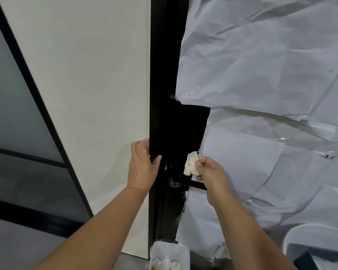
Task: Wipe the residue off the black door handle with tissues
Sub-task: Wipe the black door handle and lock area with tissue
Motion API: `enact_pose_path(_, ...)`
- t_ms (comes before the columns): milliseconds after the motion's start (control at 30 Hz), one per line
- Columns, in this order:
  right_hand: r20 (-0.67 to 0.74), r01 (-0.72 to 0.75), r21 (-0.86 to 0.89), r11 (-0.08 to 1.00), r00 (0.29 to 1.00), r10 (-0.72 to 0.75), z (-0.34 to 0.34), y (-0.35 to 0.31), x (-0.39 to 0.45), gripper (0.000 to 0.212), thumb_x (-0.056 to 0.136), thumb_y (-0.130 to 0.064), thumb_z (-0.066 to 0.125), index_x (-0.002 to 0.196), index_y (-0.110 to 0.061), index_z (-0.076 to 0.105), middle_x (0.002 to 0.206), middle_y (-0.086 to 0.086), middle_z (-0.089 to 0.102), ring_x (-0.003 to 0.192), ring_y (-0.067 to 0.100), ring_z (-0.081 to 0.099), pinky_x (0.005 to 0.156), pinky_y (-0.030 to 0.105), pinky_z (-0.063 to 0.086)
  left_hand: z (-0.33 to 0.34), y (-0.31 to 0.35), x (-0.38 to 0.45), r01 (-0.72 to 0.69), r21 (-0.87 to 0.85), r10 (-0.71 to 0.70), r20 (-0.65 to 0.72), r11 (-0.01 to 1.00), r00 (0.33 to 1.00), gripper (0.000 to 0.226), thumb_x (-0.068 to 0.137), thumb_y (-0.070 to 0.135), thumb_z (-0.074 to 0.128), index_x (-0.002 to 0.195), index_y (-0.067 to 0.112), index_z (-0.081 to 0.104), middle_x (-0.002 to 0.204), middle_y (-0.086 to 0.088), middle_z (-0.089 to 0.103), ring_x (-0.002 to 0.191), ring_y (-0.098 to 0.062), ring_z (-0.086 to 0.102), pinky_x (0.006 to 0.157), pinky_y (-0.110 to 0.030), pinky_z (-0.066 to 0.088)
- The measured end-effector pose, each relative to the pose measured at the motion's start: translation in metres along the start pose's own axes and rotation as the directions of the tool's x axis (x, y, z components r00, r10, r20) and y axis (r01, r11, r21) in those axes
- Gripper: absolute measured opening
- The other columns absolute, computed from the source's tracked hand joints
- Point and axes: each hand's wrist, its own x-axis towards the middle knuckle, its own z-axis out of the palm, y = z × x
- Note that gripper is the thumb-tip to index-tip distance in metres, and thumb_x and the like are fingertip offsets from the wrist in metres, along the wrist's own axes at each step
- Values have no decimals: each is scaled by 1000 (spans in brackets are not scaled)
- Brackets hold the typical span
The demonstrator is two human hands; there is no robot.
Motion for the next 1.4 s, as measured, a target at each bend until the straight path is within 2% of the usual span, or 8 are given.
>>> enact_pose_path(133,65,-79,93,993,995,73,-2,3,2,23,91,-12,58,73,-23,68,85,-3,68,73,17,47,64,27,39,1,2,-7,-206,73,205,32,976,978,33,90,4,62,120,17,55,111,-2,48,79,-12,52,73,-28,55)
enact_pose_path(267,137,-103,132,986,987,85,6,2,1,12,91,-13,59,89,-19,69,99,5,71,81,19,58,68,29,45,-1,6,-6,-241,13,240,31,970,970,25,89,10,65,112,16,70,94,8,46,76,-4,48,73,-12,46)
enact_pose_path(500,194,52,35,998,979,-58,25,-1,-7,13,91,-15,61,92,-23,71,87,0,73,80,15,67,71,26,51,-7,16,-9,-132,-126,160,249,983,955,29,93,40,60,117,27,70,89,14,56,83,-1,57,72,-9,44)
enact_pose_path(700,201,86,-77,993,977,-69,27,0,-7,24,92,-20,60,114,-30,65,112,-4,67,103,15,63,86,27,52,-7,13,-9,-28,-158,74,295,987,953,10,89,21,69,97,25,73,91,12,64,84,-2,61,75,-16,48)
enact_pose_path(833,307,392,-572,720,917,-255,24,1,-8,26,93,-31,55,113,-18,65,109,-4,56,84,5,56,61,9,42,-5,15,-10,97,-220,-37,264,971,964,7,91,19,65,92,24,70,86,9,69,82,-5,64,77,-26,54)
enact_pose_path(1033,332,518,-629,580,853,-402,30,8,-11,21,93,-26,58,96,-9,67,106,-8,40,83,6,50,67,8,40,-1,18,-11,170,-254,-93,288,952,953,6,91,22,67,87,24,70,79,7,71,74,-11,68,72,-37,59)
enact_pose_path(1200,253,453,-660,599,885,-391,20,11,-9,21,90,-32,61,81,-14,67,100,-7,42,76,3,49,63,10,37,3,7,-17,81,-112,-49,256,990,965,5,90,26,67,88,24,72,78,10,69,74,-4,64,70,-25,54)
enact_pose_path(1400,245,453,-655,605,885,-397,9,16,-8,15,93,-28,55,95,-20,68,99,-4,47,82,7,52,71,15,38,5,-4,-28,43,112,-62,173,993,983,13,96,30,58,96,22,68,83,7,58,74,-10,56,61,-14,39)
